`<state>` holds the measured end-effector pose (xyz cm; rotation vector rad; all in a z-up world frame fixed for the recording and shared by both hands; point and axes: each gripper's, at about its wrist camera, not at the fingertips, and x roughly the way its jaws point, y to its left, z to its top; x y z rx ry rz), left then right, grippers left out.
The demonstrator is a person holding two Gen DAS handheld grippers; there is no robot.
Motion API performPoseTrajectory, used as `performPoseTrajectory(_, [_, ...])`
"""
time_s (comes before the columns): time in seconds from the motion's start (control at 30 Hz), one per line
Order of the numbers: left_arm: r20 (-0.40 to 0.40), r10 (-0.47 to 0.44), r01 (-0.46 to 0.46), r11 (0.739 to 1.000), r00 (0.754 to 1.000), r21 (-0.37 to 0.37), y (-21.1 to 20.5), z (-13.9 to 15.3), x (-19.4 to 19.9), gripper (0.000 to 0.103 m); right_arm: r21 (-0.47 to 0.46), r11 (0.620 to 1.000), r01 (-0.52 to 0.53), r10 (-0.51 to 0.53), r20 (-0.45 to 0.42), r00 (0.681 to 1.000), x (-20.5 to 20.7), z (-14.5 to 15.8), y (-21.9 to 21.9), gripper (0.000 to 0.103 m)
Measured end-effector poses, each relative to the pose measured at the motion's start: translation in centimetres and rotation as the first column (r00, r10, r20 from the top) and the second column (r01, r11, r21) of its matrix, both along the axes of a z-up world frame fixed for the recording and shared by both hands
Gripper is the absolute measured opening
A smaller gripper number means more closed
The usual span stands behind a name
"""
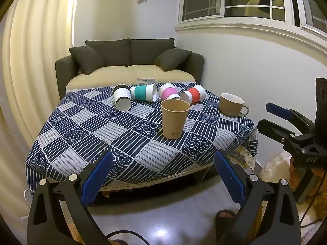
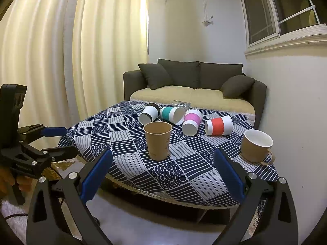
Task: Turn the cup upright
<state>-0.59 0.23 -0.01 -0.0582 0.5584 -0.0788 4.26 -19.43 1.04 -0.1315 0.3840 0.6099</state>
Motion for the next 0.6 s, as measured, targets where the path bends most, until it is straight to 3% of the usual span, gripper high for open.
performPoseTrajectory(0.6, [0.006, 0.001, 0.000, 1.000, 1.000, -0.005, -0.07, 0.12, -0.03, 0.096, -0.008, 1.000, 0.004, -0.004, -0.002, 1.000, 0.00, -0.12, 0.13, 0.098])
